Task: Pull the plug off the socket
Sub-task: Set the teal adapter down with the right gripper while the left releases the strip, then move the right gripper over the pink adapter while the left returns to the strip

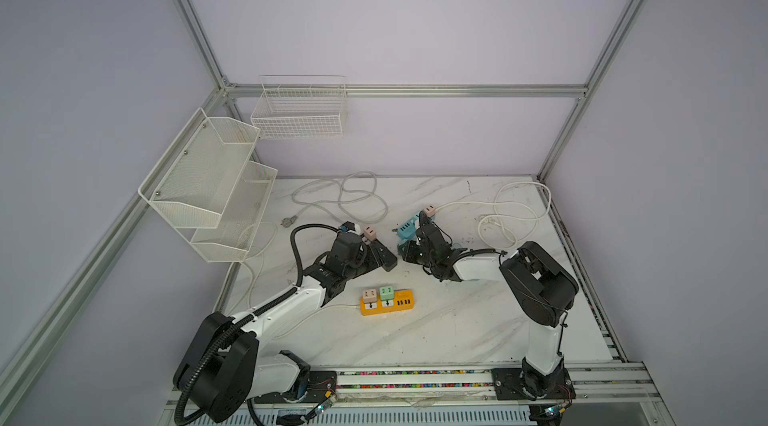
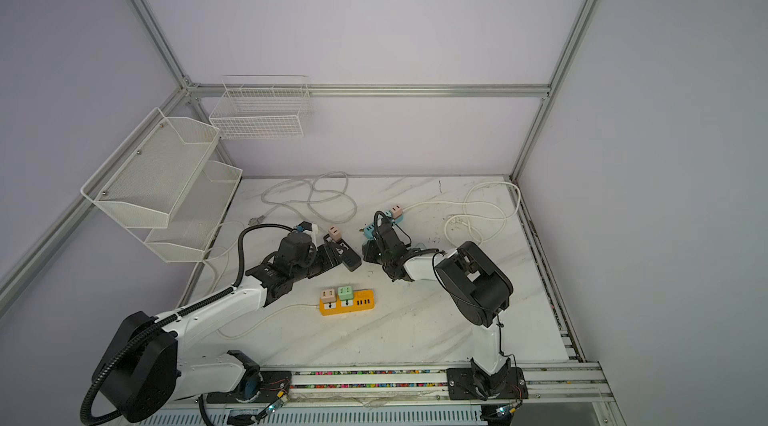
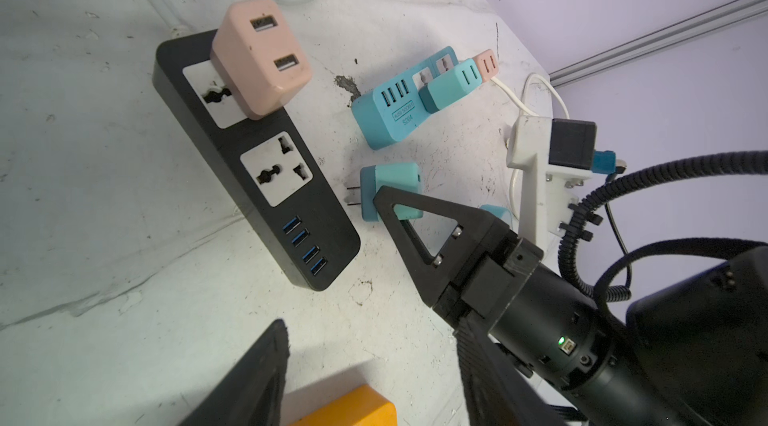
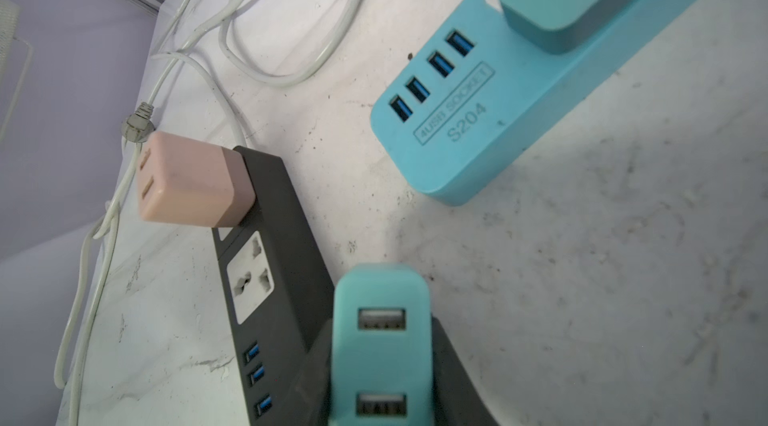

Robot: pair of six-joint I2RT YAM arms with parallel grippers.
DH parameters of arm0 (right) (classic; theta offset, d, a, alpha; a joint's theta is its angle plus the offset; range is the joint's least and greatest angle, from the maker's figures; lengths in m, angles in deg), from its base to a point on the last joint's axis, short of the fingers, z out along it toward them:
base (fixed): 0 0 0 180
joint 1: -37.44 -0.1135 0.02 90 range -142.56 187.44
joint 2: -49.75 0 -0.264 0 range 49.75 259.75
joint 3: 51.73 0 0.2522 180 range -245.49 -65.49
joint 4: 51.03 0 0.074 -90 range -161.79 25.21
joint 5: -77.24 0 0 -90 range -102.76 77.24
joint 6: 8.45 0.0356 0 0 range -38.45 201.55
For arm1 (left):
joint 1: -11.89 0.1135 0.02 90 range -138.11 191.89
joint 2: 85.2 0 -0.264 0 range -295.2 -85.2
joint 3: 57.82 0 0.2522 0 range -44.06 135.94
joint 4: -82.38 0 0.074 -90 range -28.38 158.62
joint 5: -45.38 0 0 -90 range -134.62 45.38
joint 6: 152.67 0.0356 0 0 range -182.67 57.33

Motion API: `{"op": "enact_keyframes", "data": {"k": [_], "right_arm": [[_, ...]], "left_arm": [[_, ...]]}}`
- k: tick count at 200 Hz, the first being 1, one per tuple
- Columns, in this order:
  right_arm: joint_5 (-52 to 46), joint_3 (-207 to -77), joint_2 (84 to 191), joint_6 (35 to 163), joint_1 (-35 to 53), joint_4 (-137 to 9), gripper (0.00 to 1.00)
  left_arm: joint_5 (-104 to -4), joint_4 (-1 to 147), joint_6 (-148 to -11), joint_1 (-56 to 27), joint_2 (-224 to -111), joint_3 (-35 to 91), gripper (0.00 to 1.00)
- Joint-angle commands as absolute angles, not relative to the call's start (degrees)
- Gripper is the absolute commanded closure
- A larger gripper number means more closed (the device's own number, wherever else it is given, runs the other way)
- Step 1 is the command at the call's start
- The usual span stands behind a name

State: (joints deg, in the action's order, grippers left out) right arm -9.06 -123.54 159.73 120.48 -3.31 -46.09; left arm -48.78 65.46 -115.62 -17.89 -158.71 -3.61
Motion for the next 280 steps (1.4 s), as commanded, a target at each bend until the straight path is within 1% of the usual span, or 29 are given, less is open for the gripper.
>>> {"op": "enact_keyframes", "data": {"k": [1,20,83,115,133,161,219,249,280], "right_arm": [[-10.6,-124.2,160.0,119.7,-3.1,-47.3,0.93],[-10.9,-124.0,160.0,119.9,-3.1,-47.5,0.93],[-12.7,-124.1,159.7,119.2,-3.1,-49.8,0.81],[-12.8,-124.1,158.8,119.0,-3.1,-50.3,0.73],[-12.9,-124.1,158.1,118.6,-3.1,-50.9,0.63],[-13.7,-124.8,157.2,117.9,-3.1,-52.9,0.52],[-14.8,-126.1,154.1,115.7,-3.6,-57.6,0.39],[-16.8,-127.7,152.3,113.9,-5.7,-60.7,0.35],[-18.0,-130.5,151.4,111.3,-8.0,-64.1,0.34]], "left_arm": [[-47.6,65.1,-114.8,-18.2,-158.3,-4.5,0.34],[-47.6,64.5,-114.5,-18.3,-158.2,-4.0,0.32],[-45.9,62.5,-113.5,-18.3,-156.9,-3.5,0.29],[-45.4,62.0,-113.3,-18.3,-156.3,-3.5,0.28],[-44.9,61.1,-112.7,-18.2,-156.0,-3.3,0.28],[-44.5,60.3,-112.3,-18.2,-155.4,-3.1,0.27],[-42.6,57.9,-110.9,-17.8,-153.0,-2.4,0.25],[-41.6,56.5,-110.1,-16.8,-151.1,-2.5,0.24],[-41.4,54.4,-109.1,-15.0,-148.9,-2.5,0.24]]}}
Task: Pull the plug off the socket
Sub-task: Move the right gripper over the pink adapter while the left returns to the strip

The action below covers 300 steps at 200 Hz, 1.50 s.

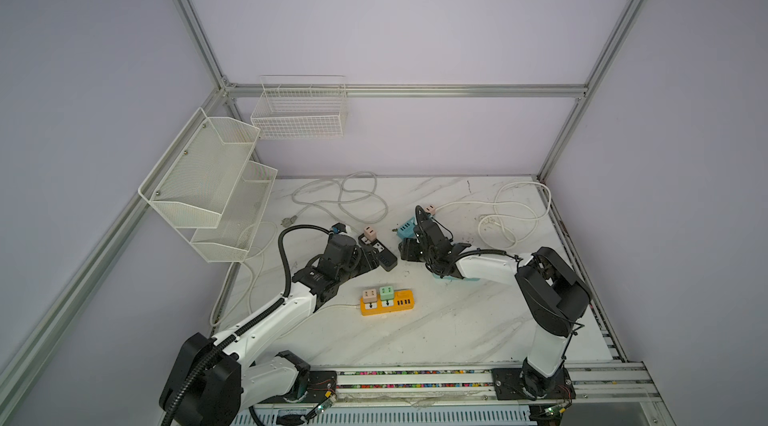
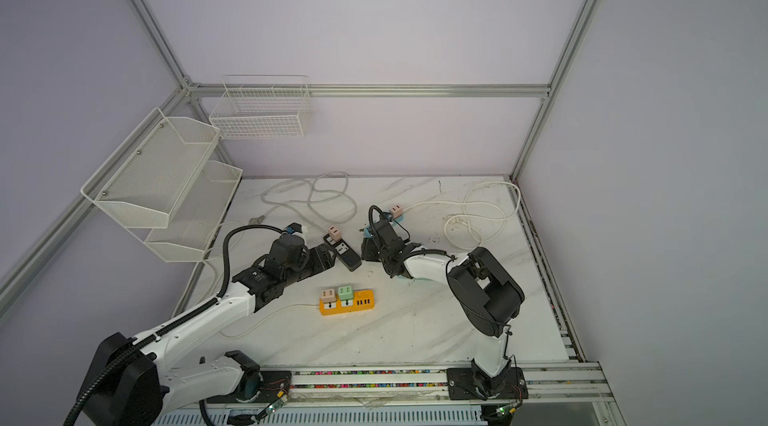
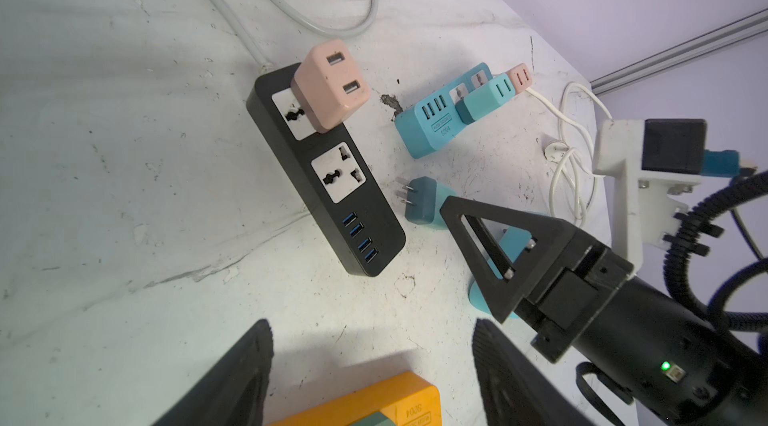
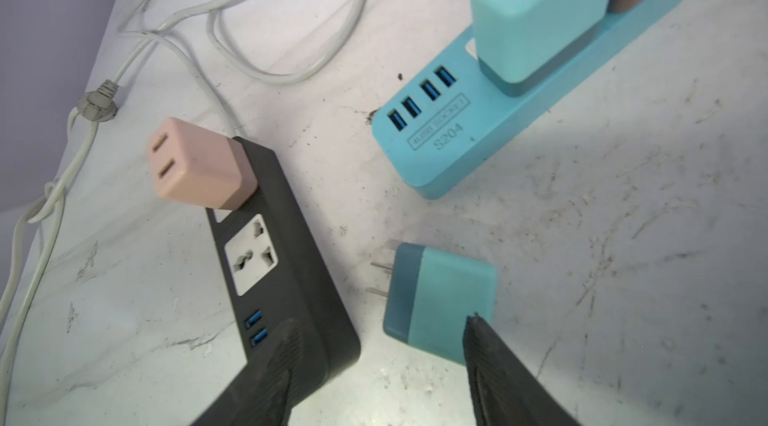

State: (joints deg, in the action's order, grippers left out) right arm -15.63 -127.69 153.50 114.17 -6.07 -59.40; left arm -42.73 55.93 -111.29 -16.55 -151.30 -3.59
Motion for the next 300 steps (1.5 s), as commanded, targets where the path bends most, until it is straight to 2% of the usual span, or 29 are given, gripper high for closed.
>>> {"op": "enact_keyframes", "data": {"k": [1,35,83,120,166,241,300], "right_arm": [[-18.1,-130.8,151.4,111.2,-8.0,-64.3,0.34],[-19.2,-134.8,151.6,107.6,-10.2,-67.5,0.33],[-14.2,-141.4,154.6,100.8,-11.6,-67.4,0.33],[-12.9,-148.9,161.8,96.2,-11.7,-70.4,0.33],[-16.3,-157.0,170.0,92.0,-12.0,-74.3,0.33],[-18.0,-164.7,178.8,87.1,-11.9,-74.7,0.4],[-16.7,-167.9,182.4,84.4,-11.9,-75.2,0.49]], "left_arm": [[-41.4,54.4,-109.1,-15.0,-148.8,-2.5,0.23],[-42.0,52.6,-107.8,-11.9,-146.3,-2.9,0.23],[-43.7,52.2,-108.2,-7.3,-143.2,-5.2,0.22],[-45.1,53.0,-108.0,-4.1,-142.7,-6.9,0.22],[-47.1,55.5,-108.1,-1.2,-144.5,-8.7,0.22],[-48.5,57.1,-110.4,-0.3,-148.2,-9.8,0.22],[-49.3,57.9,-110.8,-0.2,-150.1,-10.0,0.2]]}}
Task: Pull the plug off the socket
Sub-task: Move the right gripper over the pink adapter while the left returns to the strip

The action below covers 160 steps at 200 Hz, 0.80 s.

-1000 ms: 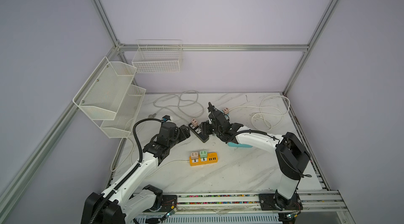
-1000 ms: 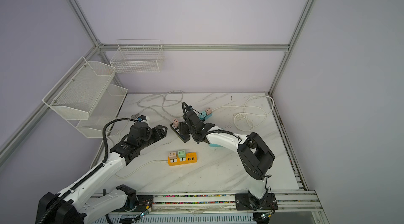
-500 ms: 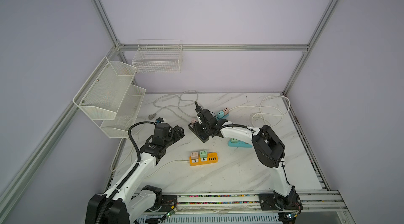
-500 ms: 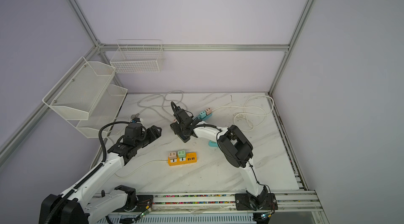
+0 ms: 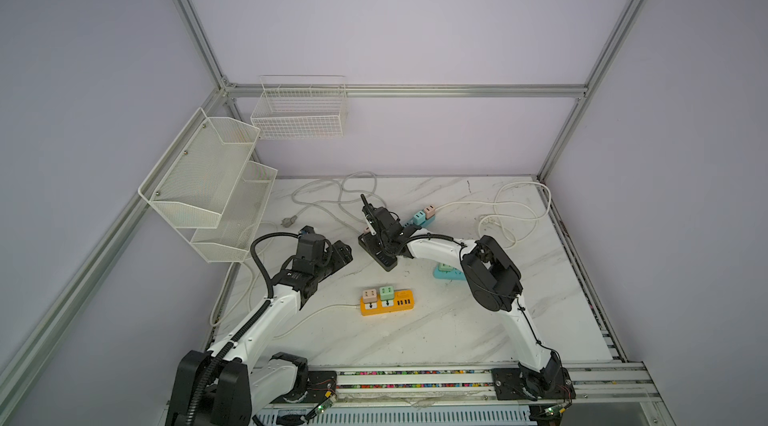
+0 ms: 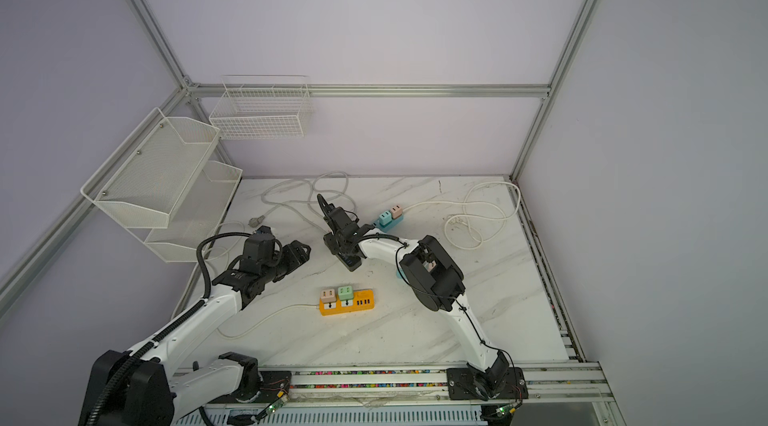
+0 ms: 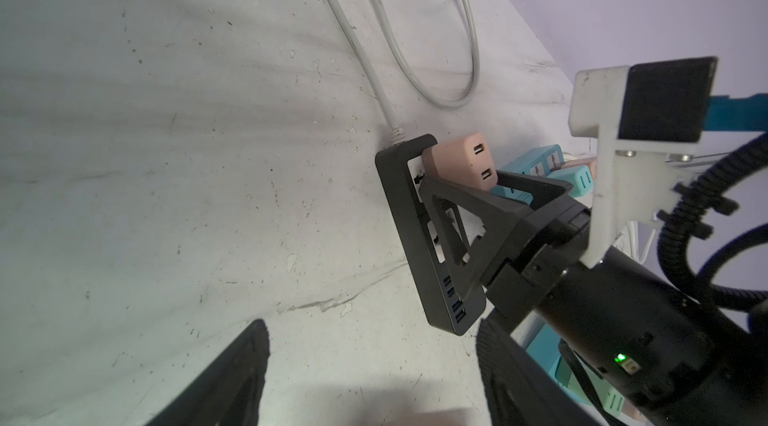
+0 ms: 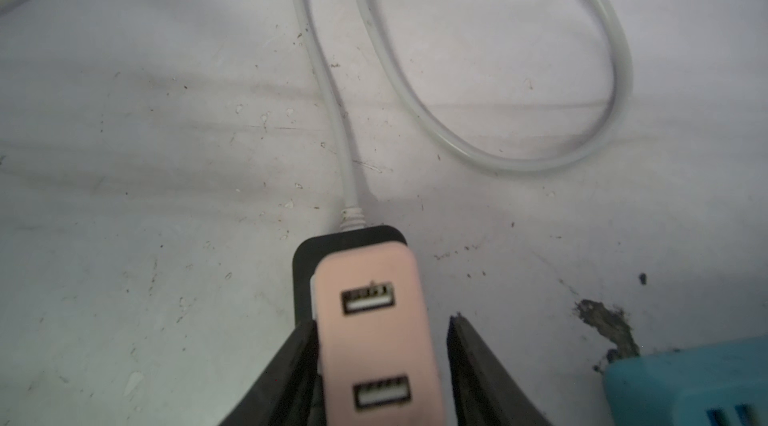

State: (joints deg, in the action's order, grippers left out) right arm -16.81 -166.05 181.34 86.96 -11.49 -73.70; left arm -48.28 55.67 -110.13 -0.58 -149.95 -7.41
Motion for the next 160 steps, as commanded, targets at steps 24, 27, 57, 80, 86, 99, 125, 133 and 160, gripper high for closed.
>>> {"op": "enact_keyframes", "data": {"k": [24,27,57,80,86,99,125,133,160], "right_arm": [[-16.9,-168.4,183.1,84.1,-11.9,-75.5,0.52],[-16.9,-168.4,183.1,83.9,-11.9,-75.4,0.52],[-16.8,-168.2,183.1,82.9,-11.9,-75.2,0.57],[-16.3,-167.6,182.7,82.2,-11.9,-75.5,0.61],[-16.2,-167.3,182.5,82.1,-12.0,-75.6,0.62],[-16.1,-166.5,181.8,81.9,-11.9,-75.6,0.66],[-15.1,-163.0,179.3,81.5,-12.0,-74.0,0.72],[-14.9,-161.7,178.5,81.5,-12.1,-73.3,0.75],[-15.2,-156.8,175.1,81.4,-12.9,-70.5,0.77]], "left_arm": [[-49.4,57.8,-110.9,0.0,-150.1,-10.1,0.2],[-49.5,57.9,-110.9,0.0,-150.1,-10.1,0.2],[-49.6,58.1,-111.1,0.1,-150.0,-10.5,0.2],[-49.9,57.9,-111.2,0.1,-149.9,-10.7,0.2],[-50.0,57.9,-111.2,0.1,-149.8,-10.6,0.2],[-50.5,57.6,-111.2,0.2,-149.7,-10.6,0.2],[-51.0,57.6,-111.3,0.2,-149.2,-10.8,0.2],[-51.1,57.6,-111.1,0.2,-149.2,-10.9,0.2],[-52.3,57.9,-110.5,0.3,-150.3,-10.4,0.2]]}}
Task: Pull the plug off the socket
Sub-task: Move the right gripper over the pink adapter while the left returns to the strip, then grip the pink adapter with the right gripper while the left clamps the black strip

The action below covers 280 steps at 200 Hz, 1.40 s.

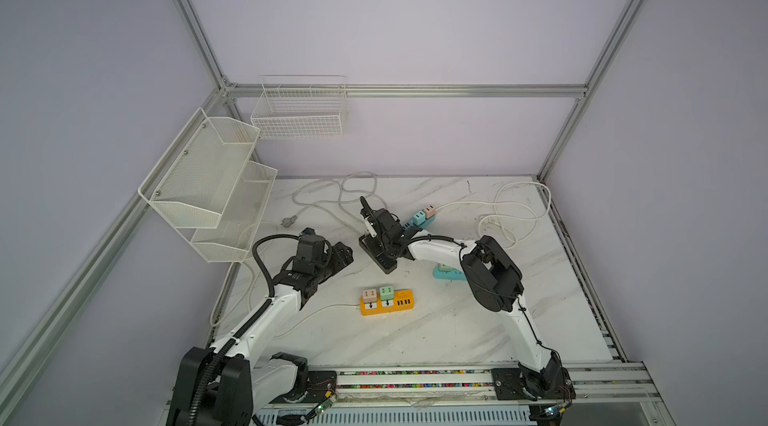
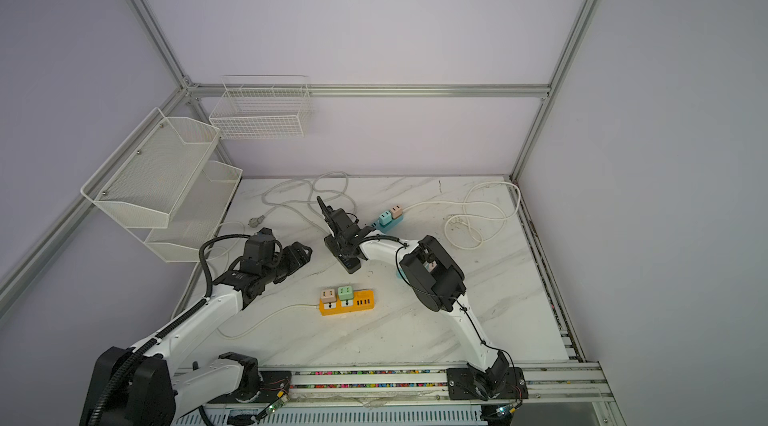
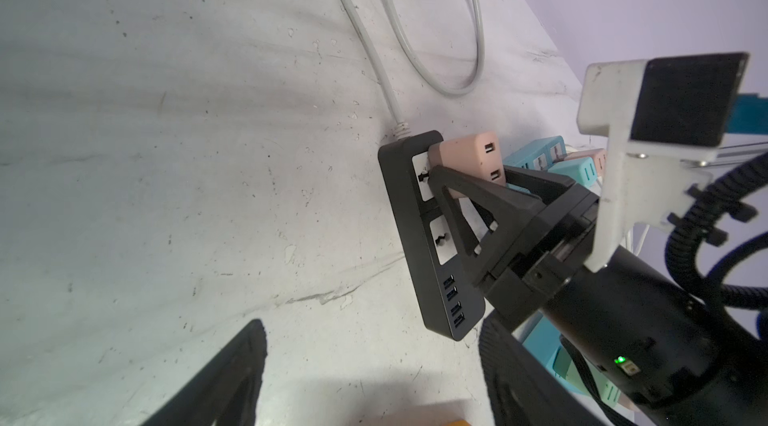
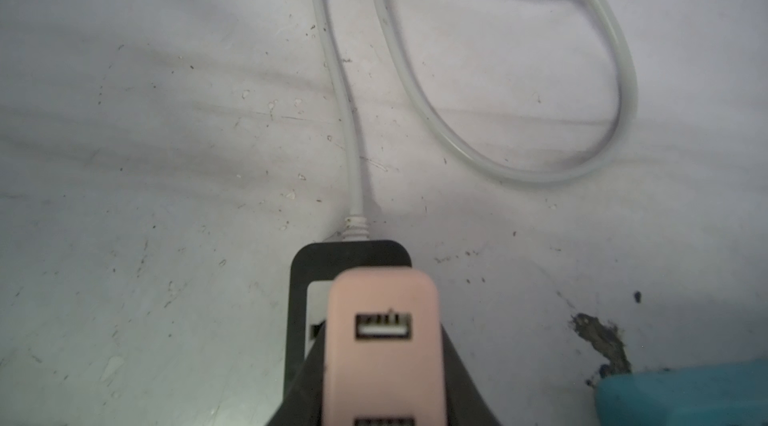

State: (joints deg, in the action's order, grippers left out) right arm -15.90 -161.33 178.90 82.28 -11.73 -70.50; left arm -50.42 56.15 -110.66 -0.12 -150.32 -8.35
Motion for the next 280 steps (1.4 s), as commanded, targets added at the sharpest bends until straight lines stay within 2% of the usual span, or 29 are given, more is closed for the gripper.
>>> {"op": "enact_keyframes", "data": {"k": [1,26,87,121,179,280], "right_arm": [[-15.3,-156.5,175.0,81.4,-12.9,-70.4,0.77],[-15.5,-152.4,172.2,82.1,-13.3,-68.0,0.78],[-14.6,-147.7,169.7,83.4,-13.8,-65.3,0.79],[-14.5,-147.4,169.6,83.8,-13.8,-64.9,0.79],[-14.3,-147.4,169.7,83.9,-13.9,-65.0,0.8],[-14.2,-147.6,169.5,84.1,-13.8,-64.8,0.82]], "left_arm": [[-52.4,58.0,-110.6,0.3,-150.4,-10.4,0.2],[-54.5,59.1,-110.6,0.2,-153.5,-9.3,0.22],[-62.5,67.7,-111.4,0.0,-163.1,-6.8,0.37],[-61.9,70.1,-111.4,-0.8,-165.7,-5.4,0.41],[-63.5,73.6,-112.3,-2.0,-172.9,-3.6,0.45],[-64.8,77.8,-114.0,-3.8,-178.8,-0.7,0.51]]}}
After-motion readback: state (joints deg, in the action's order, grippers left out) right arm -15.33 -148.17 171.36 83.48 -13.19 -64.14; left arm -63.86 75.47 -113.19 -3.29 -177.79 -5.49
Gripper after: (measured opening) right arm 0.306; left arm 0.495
